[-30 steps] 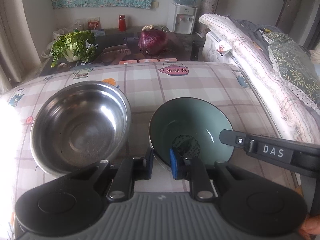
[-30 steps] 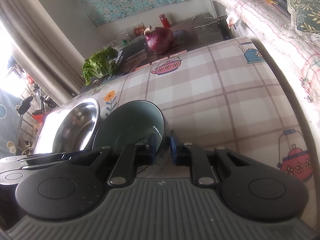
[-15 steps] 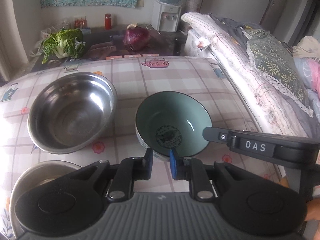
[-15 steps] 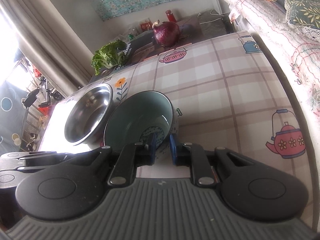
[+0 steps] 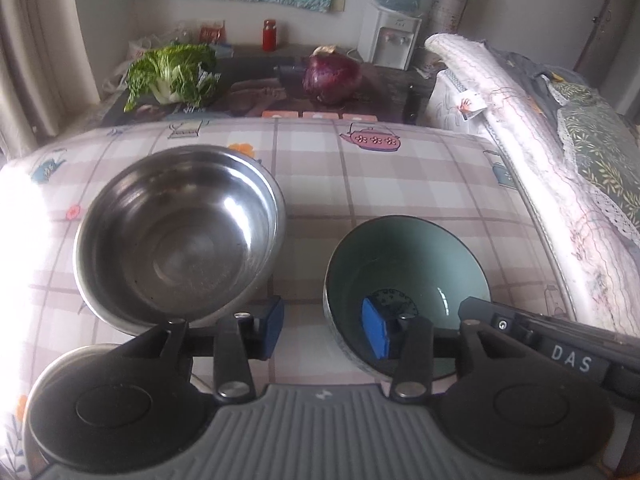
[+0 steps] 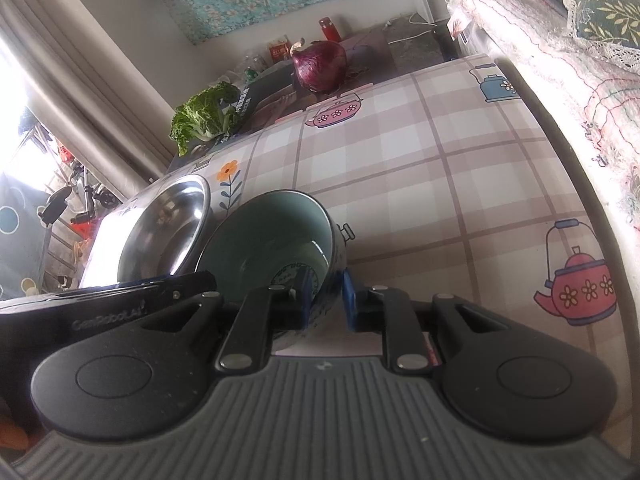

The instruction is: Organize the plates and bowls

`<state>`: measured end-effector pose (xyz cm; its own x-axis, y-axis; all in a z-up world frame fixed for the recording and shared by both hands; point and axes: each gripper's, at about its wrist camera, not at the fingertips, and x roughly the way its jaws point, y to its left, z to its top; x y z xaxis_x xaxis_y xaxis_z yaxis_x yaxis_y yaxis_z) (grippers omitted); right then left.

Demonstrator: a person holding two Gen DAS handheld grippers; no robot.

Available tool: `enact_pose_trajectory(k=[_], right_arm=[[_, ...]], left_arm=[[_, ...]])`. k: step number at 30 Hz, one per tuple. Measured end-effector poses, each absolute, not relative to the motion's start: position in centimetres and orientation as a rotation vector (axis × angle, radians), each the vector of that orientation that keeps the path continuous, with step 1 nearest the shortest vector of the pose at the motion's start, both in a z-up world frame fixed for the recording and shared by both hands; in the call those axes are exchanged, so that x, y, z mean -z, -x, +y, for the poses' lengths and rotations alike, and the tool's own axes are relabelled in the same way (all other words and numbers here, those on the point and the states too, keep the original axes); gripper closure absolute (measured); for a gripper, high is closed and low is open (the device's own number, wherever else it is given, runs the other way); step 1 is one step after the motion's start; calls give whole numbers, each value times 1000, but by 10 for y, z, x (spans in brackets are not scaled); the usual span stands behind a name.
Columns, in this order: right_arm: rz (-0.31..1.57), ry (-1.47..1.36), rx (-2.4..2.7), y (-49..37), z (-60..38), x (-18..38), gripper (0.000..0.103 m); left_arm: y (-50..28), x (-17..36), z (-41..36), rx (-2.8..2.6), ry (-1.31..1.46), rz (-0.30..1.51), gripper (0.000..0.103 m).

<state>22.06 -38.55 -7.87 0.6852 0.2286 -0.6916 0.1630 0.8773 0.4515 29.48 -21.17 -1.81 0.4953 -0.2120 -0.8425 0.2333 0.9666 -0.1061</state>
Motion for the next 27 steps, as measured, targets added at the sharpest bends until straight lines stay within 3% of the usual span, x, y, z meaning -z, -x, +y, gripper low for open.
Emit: enact_pose_trajectory(k=[4,7,17,27], right_arm=[[829,-538,-40,-225,-388,83,86],[828,-546,-43,-227,-389,86,86],[815,-538,-38,-226,-390,86,87],[827,-541,-28,-224,-390,87,86]], left_arm=[[-301,26,-215,285,-8,1049,63],[-301,29,-218,314,6,1066,72],[-280,20,-217,375,-17,1072,72],[-290,28,-217,359,-21,1102,78]])
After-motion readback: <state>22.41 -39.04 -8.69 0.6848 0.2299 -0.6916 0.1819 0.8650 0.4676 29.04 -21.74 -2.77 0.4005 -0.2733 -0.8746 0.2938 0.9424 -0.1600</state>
